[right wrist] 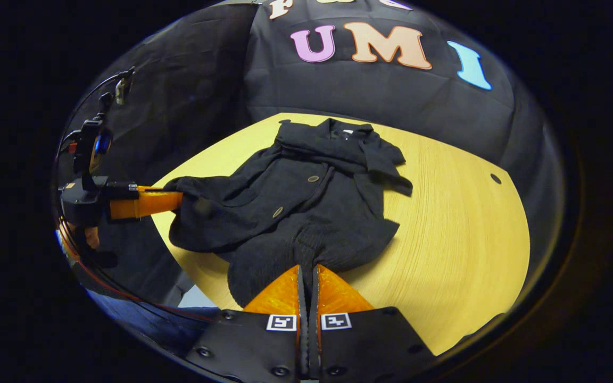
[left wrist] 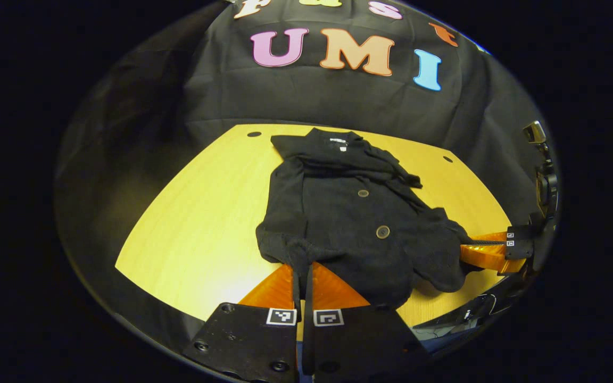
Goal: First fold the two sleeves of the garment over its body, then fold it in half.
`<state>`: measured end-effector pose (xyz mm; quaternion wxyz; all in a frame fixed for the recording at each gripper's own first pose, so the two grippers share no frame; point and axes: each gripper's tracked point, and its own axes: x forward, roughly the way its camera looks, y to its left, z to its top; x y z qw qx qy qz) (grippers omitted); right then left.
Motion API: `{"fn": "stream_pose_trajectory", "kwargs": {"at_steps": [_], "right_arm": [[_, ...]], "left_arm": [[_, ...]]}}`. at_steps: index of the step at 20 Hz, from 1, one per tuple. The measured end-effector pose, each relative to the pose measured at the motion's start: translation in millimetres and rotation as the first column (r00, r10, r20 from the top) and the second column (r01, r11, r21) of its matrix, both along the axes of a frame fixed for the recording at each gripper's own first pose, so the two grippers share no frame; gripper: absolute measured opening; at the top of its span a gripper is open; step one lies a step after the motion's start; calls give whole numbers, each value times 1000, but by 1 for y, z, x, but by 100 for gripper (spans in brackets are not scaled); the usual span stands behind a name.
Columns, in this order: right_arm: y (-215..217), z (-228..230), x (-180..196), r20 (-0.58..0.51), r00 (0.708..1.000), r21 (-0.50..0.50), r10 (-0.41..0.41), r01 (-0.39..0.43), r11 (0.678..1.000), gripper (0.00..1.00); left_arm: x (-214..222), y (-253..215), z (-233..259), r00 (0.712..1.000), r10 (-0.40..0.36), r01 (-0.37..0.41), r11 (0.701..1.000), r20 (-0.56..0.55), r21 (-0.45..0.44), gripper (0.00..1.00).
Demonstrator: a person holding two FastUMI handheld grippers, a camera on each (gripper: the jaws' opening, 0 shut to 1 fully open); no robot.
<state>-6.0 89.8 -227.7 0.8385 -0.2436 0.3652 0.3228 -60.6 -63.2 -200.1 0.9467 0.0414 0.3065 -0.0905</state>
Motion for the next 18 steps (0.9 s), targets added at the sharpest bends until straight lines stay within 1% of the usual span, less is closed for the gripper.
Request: {"fn": "stream_pose_trajectory", "kwargs": {"at_steps": [2, 4, 7, 8, 9, 10, 12, 13, 14, 15, 18], "right_arm": [[5, 12, 17, 26, 1000, 2, 16, -16, 1000, 3], [14, 31, 37, 69, 997, 8, 20, -21, 1000, 2], [34, 51, 68, 113, 993, 24, 13, -15, 1000, 3], [39, 57, 80, 127, 992, 25, 7, -10, 1000, 0], [44, 60, 91, 140, 990, 19, 0, -3, 1000, 0], [47, 63, 101, 152, 988, 17, -9, 7, 1000, 2], [56, 67, 120, 161, 986, 18, -40, 38, 999, 3], [62, 70, 131, 167, 984, 24, -57, 54, 998, 3], [68, 74, 142, 179, 981, 29, -70, 66, 997, 0], [73, 79, 153, 188, 979, 31, -82, 78, 997, 3], [91, 86, 188, 209, 971, 36, -113, 107, 994, 2]], "left_arm": [[17, -4, 14, 1000, -3, 3, 1000, 26, -6, 0], [37, -13, 31, 999, -6, 8, 999, 54, -37, 0], [72, -16, 51, 996, -6, 10, 999, 90, -41, 0], [86, -18, 56, 995, -13, 17, 999, 101, -45, 0], [98, -20, 60, 993, -22, 27, 999, 112, -45, 0], [111, -21, 61, 993, -32, 37, 999, 117, -41, 0], [136, -23, 63, 992, -53, 58, 998, 118, -37, 0], [150, -25, 64, 991, -63, 68, 997, 122, -37, 0], [163, -27, 66, 989, -72, 77, 996, 125, -39, 0], [176, -28, 67, 989, -77, 83, 996, 124, -41, 0], [206, -28, 68, 989, -81, 88, 995, 126, -49, 0]]}}
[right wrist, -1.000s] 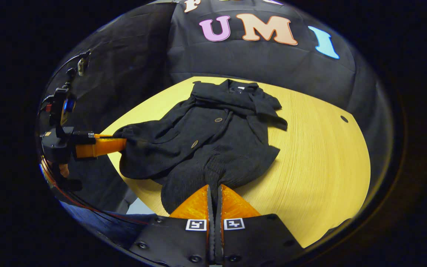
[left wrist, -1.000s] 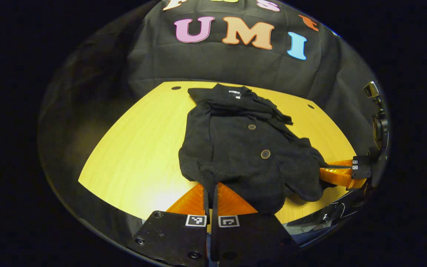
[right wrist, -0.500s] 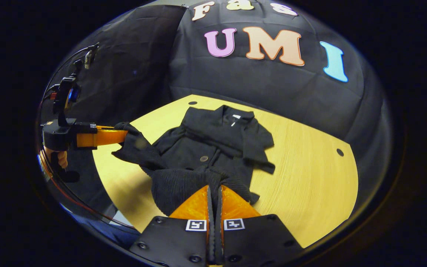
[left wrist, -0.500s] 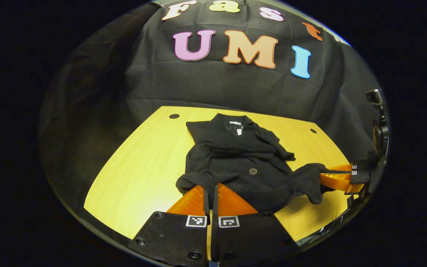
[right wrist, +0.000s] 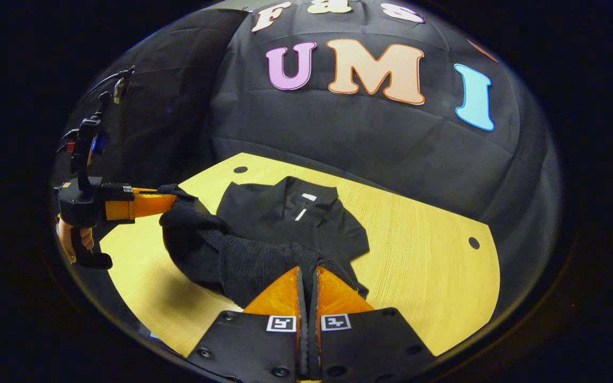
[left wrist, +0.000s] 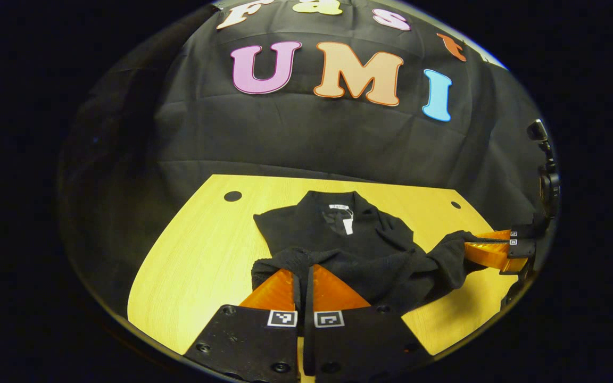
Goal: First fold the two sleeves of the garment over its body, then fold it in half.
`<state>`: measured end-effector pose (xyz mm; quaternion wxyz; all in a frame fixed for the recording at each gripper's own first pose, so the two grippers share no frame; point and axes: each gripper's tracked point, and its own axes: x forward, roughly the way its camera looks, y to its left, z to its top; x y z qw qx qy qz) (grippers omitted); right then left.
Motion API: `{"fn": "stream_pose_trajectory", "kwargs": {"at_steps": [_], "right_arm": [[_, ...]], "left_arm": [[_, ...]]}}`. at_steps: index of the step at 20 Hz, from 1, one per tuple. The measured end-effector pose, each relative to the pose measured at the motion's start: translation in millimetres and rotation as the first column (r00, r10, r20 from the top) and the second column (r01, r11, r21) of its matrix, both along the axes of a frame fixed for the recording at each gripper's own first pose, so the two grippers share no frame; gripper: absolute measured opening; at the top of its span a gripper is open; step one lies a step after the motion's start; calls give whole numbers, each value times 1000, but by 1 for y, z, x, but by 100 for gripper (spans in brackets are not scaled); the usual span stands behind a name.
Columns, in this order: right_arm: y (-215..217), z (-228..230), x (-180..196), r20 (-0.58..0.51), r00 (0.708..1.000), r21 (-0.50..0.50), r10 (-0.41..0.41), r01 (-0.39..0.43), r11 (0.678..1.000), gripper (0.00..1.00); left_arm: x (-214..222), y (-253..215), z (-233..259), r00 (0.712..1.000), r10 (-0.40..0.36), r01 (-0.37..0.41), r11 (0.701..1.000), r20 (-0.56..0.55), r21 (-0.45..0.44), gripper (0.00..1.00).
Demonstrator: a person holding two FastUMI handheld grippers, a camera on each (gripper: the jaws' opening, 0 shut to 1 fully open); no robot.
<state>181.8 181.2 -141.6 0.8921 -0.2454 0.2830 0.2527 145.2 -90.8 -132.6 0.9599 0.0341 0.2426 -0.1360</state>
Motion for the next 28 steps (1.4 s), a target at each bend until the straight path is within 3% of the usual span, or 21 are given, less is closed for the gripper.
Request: {"fn": "stream_pose_trajectory", "kwargs": {"at_steps": [10, 18, 21, 24, 25, 27, 28], "right_arm": [[50, 1, 113, 43, 995, 21, -88, 87, 996, 2], [60, -36, 156, -37, 982, 97, -183, 186, 978, 3], [65, -44, 163, -43, 979, 112, -198, 201, 973, 11], [70, -38, 165, -36, 980, 138, -195, 198, 970, 21], [72, -34, 165, -25, 980, 149, -197, 199, 969, 34], [77, -30, 167, -24, 979, 180, -204, 205, 962, 58], [77, -25, 165, -23, 978, 192, -207, 208, 959, 60]], "left_arm": [[122, -14, -5, 999, -29, 29, 1000, 19, 1, 0], [163, -16, -48, 999, -3, 4, 1000, -36, 25, 0], [168, -15, -48, 1000, 27, -27, 1000, -16, 7, 0], [174, -10, -40, 998, 50, -51, 999, 23, 17, 9], [176, -7, -36, 998, 49, -50, 998, 36, 28, 12], [178, -7, -26, 997, 37, -40, 998, 64, 39, 31], [178, -8, -21, 997, 29, -32, 999, 78, 40, 46]]}}
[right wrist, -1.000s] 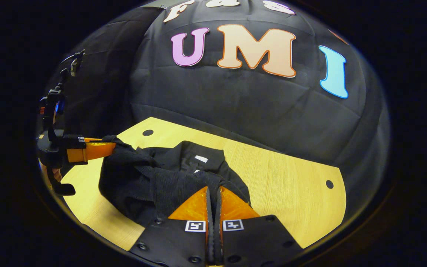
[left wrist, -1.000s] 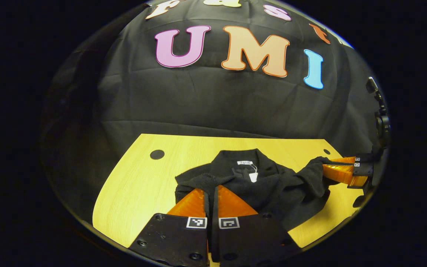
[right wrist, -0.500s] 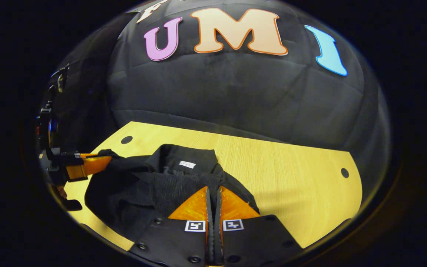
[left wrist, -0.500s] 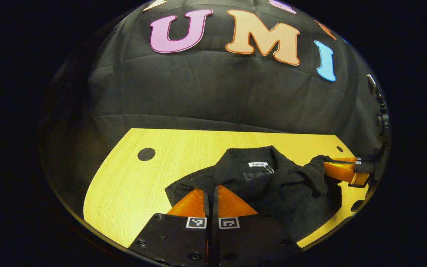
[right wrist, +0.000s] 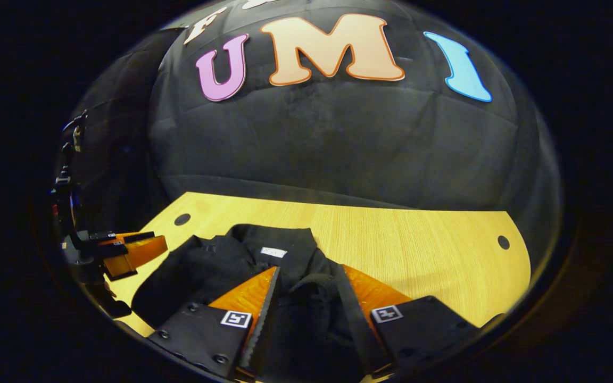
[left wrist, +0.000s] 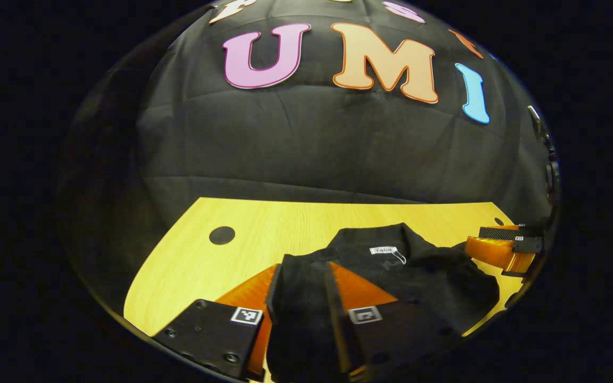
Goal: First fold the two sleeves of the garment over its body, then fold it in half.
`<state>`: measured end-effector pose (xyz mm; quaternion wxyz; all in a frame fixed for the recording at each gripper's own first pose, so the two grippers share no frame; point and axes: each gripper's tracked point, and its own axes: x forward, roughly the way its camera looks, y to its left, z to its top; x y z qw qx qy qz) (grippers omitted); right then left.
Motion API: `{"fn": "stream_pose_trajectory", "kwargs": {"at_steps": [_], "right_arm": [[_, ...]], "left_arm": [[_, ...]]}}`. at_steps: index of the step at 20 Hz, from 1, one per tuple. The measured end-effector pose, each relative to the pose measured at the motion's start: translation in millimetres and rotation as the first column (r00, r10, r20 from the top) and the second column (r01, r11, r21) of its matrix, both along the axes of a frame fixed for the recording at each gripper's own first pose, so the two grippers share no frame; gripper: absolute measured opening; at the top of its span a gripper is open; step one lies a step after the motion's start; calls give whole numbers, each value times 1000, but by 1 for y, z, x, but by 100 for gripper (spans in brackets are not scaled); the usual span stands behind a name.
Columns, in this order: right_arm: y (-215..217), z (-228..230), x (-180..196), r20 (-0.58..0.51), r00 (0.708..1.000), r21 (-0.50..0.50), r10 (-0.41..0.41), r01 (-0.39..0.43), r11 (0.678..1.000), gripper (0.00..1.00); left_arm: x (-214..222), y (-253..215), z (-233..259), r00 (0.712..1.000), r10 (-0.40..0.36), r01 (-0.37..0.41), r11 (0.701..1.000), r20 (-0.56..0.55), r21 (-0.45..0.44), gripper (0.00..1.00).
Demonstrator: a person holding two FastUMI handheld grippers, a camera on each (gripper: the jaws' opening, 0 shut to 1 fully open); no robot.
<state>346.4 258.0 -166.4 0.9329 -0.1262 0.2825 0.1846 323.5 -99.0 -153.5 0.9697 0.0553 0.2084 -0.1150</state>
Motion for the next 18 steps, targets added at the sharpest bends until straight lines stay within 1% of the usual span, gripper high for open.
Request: {"fn": "stream_pose_trajectory", "kwargs": {"at_steps": [1, 2, 4, 5, 6, 7, 8, 10, 11, 13, 15, 18], "right_arm": [[2, 4, 0, 11, 1000, 8, -1, 1, 1000, 74], [3, 11, 1, 31, 1000, 11, -2, 2, 1000, 79], [5, 26, -1, 74, 997, 26, 0, -2, 1000, 100], [6, 34, -2, 93, 996, 31, -2, -1, 1000, 99], [6, 43, -3, 110, 994, 39, -3, -2, 999, 99], [5, 50, -6, 122, 993, 48, -2, -4, 999, 100], [5, 59, -8, 136, 991, 54, 1, -9, 998, 99], [2, 80, -23, 171, 985, 51, 13, -22, 998, 100], [1, 89, -32, 187, 982, 46, 22, -31, 998, 99], [-5, 111, -55, 227, 973, 43, 38, -49, 998, 100], [-14, 129, -85, 263, 964, 63, 45, -64, 996, 99], [-28, 154, -127, 314, 949, 87, 37, -68, 994, 100]], "left_arm": [[0, -1, 6, 1000, -7, 7, 1000, 15, 0, 60], [-1, 0, 12, 999, -7, 7, 1000, 32, 2, 73], [1, 9, 25, 998, 14, -15, 1000, 69, 26, 100], [0, 11, 31, 996, 23, -25, 999, 85, 30, 97], [-4, 12, 39, 995, 27, -30, 999, 99, 27, 96], [-8, 12, 46, 994, 25, -28, 999, 109, 21, 96], [-12, 13, 53, 993, 27, -29, 999, 118, 16, 96], [-23, 18, 67, 990, 29, -32, 999, 140, 21, 96], [-30, 21, 75, 988, 30, -34, 999, 153, 26, 96], [-49, 24, 94, 983, 28, -36, 998, 181, 42, 96], [-70, 25, 113, 978, 21, -34, 998, 209, 60, 96], [-100, 22, 148, 954, 18, -38, 997, 299, 63, 95]]}}
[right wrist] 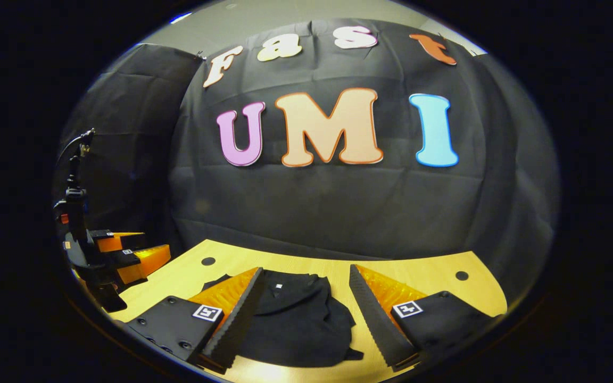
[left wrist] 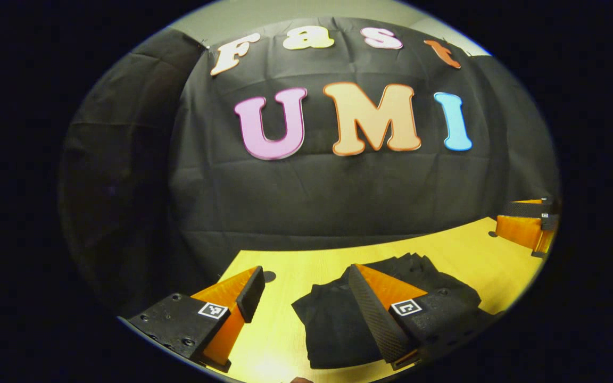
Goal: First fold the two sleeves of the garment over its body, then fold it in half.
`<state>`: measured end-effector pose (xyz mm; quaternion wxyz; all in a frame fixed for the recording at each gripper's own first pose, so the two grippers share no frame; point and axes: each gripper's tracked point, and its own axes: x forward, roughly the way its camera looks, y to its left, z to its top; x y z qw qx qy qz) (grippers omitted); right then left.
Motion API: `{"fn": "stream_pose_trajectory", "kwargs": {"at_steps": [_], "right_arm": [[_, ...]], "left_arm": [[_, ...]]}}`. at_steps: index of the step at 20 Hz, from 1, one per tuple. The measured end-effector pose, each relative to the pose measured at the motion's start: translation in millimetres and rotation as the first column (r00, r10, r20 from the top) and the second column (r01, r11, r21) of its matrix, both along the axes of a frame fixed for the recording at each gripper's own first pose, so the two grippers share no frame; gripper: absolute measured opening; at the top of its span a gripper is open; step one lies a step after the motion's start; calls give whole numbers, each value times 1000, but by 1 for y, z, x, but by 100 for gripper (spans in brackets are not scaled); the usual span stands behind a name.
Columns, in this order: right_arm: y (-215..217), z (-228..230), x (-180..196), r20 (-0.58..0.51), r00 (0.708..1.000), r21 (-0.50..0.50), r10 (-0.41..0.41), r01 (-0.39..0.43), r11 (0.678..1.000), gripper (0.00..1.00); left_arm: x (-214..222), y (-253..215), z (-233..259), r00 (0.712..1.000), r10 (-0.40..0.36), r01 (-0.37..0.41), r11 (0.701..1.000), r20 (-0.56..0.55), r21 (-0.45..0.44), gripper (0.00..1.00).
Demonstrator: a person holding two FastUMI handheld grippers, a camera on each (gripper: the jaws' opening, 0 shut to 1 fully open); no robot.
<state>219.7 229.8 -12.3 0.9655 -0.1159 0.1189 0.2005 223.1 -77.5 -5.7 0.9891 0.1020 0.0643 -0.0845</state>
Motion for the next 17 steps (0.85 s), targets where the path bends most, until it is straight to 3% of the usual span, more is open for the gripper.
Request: {"fn": "stream_pose_trajectory", "kwargs": {"at_steps": [1, 2, 6, 11, 12, 14, 17], "right_arm": [[-4, 8, -15, 18, 1000, 10, 4, -5, 1000, 100], [-7, 17, -27, 45, 999, 15, 12, -12, 1000, 99], [-27, 41, -74, 116, 993, 63, 33, -41, 997, 99], [-55, 24, -134, 72, 996, 113, 58, -66, 991, 99], [-61, 18, -144, 65, 996, 112, 56, -63, 992, 99], [-67, 14, -165, 42, 997, 150, 68, -73, 986, 96], [-72, 12, -183, 28, 997, 216, 74, -79, 973, 95]], "left_arm": [[-12, -4, 9, 1000, -2, 2, 1000, 14, -8, 99], [-27, -8, 16, 1000, 3, -2, 1000, 25, -23, 94], [-77, -8, 34, 996, 58, -54, 997, 74, -54, 94], [-134, -7, 30, 993, 97, -91, 992, 65, -89, 95], [-145, -5, 27, 993, 106, -101, 991, 59, -85, 99], [-161, -3, 21, 992, 119, -116, 989, 40, -87, 95], [-182, -9, 8, 993, 118, -118, 990, -3, -74, 100]]}}
